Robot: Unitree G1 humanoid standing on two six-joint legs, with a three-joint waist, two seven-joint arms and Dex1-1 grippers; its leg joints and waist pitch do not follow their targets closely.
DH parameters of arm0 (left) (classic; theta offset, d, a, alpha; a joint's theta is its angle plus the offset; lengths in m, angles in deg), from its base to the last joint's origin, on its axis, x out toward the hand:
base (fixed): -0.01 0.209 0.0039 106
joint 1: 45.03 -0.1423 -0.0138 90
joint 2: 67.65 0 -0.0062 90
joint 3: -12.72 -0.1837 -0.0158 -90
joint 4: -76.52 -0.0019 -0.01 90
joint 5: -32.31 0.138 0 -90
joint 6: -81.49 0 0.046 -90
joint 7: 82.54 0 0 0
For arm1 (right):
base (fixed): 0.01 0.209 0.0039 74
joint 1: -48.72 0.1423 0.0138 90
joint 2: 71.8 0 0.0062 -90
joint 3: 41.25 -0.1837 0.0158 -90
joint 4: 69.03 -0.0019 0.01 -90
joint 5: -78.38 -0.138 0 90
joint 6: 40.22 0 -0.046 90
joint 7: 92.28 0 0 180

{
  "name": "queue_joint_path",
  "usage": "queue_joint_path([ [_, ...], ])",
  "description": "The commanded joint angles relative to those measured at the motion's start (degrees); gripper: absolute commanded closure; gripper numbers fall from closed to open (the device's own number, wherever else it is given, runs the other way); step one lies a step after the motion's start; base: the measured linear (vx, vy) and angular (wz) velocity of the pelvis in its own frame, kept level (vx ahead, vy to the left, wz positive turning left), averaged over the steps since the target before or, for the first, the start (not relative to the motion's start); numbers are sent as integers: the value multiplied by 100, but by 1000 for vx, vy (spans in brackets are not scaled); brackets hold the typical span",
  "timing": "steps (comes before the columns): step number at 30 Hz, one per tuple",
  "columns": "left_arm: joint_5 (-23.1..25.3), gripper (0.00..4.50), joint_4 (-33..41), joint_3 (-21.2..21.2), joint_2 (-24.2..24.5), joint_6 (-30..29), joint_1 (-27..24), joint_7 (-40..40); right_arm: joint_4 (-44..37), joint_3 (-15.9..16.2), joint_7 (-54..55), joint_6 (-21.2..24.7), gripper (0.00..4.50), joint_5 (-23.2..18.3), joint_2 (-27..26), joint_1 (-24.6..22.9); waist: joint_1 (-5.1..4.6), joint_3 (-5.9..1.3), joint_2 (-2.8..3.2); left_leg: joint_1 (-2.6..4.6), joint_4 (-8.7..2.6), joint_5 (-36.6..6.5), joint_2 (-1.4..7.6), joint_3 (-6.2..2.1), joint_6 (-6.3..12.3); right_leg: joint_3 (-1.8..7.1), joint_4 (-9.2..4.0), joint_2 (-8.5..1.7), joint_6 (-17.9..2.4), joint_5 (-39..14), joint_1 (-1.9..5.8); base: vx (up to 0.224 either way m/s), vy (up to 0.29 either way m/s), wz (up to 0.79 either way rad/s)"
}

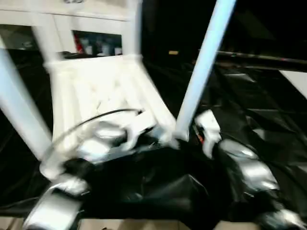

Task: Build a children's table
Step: Rotate leg to tighten

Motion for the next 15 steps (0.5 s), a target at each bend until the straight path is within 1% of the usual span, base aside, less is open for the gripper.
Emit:
queue_joint_path([
  [1,-291,450,193,-239,-147,106,-99,-444,-297,238,-599,43,116,-143,106,-34,15,-297,-5,5,-337,-1332,121,37,352,178,-365,-212,-1206,-921,245,0,0,0],
  [2,-303,450,212,-239,-108,104,-113,-503,-345,246,-716,41,116,-154,189,-53,49,-289,-3,29,-334,-1332,133,52,359,181,-369,-215,-1267,-860,220,0,0,0],
  [3,-341,450,273,-247,-39,67,-149,-632,-402,259,-866,48,116,-179,291,-71,51,-283,-23,4,-340,-1318,125,44,331,174,-352,-210,-1268,-859,246,0,0,0],
  [4,-384,450,347,-255,22,3,-187,-759,-454,277,-981,64,116,-214,380,-86,63,-289,-11,2,-342,-1323,124,38,310,170,-343,-214,-1263,-873,257,0,0,0],
  [5,-404,450,386,-260,53,-30,-207,-821,-476,288,-1031,64,116,-226,419,-92,58,-285,-26,3,-341,-1327,127,39,305,173,-346,-224,-1247,-904,259,0,0,0],
  [6,-453,450,503,-273,132,-95,-268,-989,-536,316,-1140,69,116,-246,506,-110,59,-282,-22,22,-343,-1378,127,46,297,176,-366,-224,-1230,-993,243,0,0,0],
  [11,-475,450,603,-271,207,-124,-326,-1123,-619,355,-1243,68,116,-244,593,-142,56,-276,-23,14,-352,-1429,124,43,243,179,-379,-230,-1169,-1168,245,0,0,0],
  [12,-408,450,554,-259,252,-45,-317,-1109,-722,381,-1294,60,116,-217,668,-200,60,-273,-32,14,-350,-1444,121,43,227,181,-390,-232,-1120,-1263,243,0,0,0],
  [14,-376,450,525,-256,268,-7,-303,-1083,-780,372,-1326,66,116,-218,707,-237,62,-279,-20,12,-348,-1410,121,39,215,184,-384,-233,-1095,-1256,246,0,0,0],
  [15,-350,450,494,-250,275,24,-284,-1049,-838,351,-1349,62,116,-222,750,-283,73,-280,-31,16,-344,-1369,124,40,223,184,-383,-229,-1078,-1198,248,0,0,0],
])
